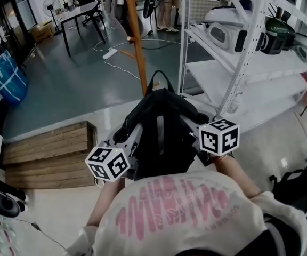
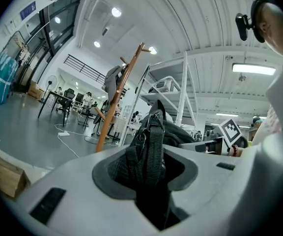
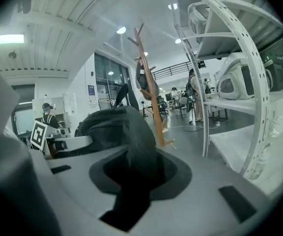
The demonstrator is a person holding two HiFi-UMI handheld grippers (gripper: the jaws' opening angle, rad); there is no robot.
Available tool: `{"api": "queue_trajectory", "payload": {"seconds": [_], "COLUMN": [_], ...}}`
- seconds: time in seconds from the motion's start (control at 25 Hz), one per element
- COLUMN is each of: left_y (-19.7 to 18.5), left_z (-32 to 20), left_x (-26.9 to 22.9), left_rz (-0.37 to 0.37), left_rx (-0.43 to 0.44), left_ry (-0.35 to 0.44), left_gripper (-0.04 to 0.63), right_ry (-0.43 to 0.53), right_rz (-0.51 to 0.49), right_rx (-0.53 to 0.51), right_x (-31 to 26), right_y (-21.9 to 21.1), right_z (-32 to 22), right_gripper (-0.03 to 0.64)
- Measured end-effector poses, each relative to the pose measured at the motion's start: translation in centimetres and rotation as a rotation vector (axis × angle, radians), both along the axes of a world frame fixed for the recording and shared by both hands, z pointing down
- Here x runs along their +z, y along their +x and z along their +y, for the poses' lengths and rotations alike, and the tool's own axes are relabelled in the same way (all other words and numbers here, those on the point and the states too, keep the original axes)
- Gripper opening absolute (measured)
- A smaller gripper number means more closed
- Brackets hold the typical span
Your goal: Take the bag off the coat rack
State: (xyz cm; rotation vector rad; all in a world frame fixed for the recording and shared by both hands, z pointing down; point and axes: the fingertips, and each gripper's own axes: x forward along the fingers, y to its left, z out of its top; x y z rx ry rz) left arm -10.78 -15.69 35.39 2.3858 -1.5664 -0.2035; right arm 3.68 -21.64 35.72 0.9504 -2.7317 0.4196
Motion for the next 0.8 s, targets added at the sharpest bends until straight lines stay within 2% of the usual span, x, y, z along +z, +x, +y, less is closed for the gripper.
{"api": "queue_trajectory", "payload": {"seconds": [0.2, 0.4, 0.8], "left_y": [1.9, 3.7, 4.9], "left_z": [2.6, 4.4, 6.9], "left_x": [1.2, 2.6, 4.5], "left_rz": [-0.014, 0.002, -0.008], "left_rx": [-0.032, -0.045, -0.064], "left_ry": [-0.009, -0.039, -0.077], "left_gripper": [0.117, 0.117, 0.117], "right_ry": [-0.026, -0.044, -0.064], "right_rz": [-0.001, 0.013, 0.008], "right_rx": [-0.025, -0.046, -0.064], "right_x": [1.7, 3.0, 4.9], "right_y": [1.6, 3.2, 4.1], "right_z": [2.1, 3.5, 5.5], "right_gripper": [0.097, 0.097, 0.097]}}
